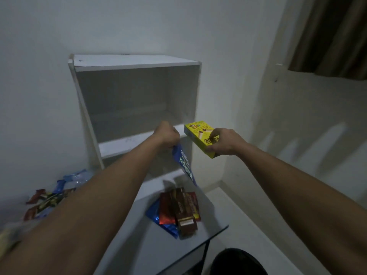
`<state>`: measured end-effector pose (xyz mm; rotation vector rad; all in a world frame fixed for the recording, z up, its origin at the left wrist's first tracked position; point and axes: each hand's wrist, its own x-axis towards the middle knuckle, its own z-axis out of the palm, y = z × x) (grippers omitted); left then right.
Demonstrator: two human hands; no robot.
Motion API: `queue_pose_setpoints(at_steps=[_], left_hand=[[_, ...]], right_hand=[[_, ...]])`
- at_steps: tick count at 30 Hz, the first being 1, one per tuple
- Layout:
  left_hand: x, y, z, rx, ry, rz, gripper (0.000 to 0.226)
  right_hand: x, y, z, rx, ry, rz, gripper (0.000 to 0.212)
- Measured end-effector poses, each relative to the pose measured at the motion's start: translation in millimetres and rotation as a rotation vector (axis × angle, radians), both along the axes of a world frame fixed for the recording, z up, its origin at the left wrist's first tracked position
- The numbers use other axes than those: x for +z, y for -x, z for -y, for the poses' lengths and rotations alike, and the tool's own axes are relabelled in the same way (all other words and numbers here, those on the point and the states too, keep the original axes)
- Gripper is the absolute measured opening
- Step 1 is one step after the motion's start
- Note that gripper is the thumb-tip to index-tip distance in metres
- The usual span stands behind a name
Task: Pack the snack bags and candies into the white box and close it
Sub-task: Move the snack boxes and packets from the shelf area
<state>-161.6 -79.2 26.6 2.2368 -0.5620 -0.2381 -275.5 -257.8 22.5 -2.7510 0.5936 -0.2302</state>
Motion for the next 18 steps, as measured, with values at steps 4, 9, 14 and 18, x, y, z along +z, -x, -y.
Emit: queue_pose_setpoints(at_steps=[4,9,14,18], left_hand=[[-17,63,24,-0.096,-0.090,0.055,0.024],[-68,126,62,-0.244,-0.148,0.066,0.033],[-126,168,94,-0.351,-0.204,0.050,0.042],[-175,191,120,-0.406,-0.232,-0.002,0.035]], right_hand=[[-15,63,23,-0.067,-0.033,-0.026,0.054],[-48,137,55,-0.166,-0.100,-0.085,0.055],[-91,198,86,-0.297,-0.178,-0.144,0.055],[-135,236,106,-0.382,-0.236,-0.218,0.057]])
